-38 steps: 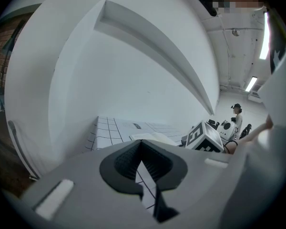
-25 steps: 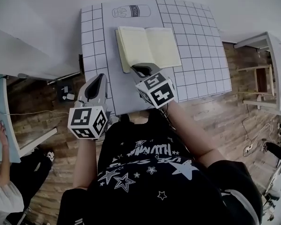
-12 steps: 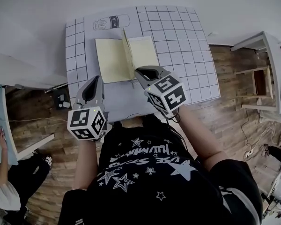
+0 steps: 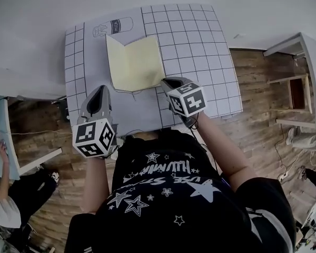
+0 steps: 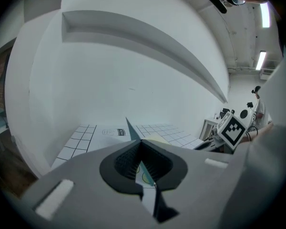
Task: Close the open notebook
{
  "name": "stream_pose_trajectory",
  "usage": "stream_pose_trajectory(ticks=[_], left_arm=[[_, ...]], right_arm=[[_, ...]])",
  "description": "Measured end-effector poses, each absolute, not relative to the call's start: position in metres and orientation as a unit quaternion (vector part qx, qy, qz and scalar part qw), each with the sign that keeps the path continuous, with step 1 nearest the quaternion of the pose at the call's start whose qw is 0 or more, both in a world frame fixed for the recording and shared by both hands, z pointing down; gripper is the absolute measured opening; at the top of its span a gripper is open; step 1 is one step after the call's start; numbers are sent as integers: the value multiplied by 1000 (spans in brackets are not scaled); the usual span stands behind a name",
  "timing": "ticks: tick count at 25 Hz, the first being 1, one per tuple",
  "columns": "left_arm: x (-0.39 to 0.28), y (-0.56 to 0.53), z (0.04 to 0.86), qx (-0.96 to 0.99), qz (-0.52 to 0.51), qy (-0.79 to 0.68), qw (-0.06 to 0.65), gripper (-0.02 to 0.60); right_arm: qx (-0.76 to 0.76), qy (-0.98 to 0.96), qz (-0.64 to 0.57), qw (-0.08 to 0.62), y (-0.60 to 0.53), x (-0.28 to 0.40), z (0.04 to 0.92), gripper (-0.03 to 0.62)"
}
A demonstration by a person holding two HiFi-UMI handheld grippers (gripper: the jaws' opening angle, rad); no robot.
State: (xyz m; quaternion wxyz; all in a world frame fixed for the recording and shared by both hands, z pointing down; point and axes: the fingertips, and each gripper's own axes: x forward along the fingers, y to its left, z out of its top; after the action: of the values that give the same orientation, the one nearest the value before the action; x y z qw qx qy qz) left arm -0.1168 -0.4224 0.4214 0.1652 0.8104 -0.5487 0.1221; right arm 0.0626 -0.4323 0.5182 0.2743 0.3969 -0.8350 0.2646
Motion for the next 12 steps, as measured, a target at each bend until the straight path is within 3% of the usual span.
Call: stream_pose_trajectory(ticks=[12], left_arm=[[-88,-405,443,780,139,-581,185,9]], right_arm=[[369,-817,339,287,-432,91,568,25]])
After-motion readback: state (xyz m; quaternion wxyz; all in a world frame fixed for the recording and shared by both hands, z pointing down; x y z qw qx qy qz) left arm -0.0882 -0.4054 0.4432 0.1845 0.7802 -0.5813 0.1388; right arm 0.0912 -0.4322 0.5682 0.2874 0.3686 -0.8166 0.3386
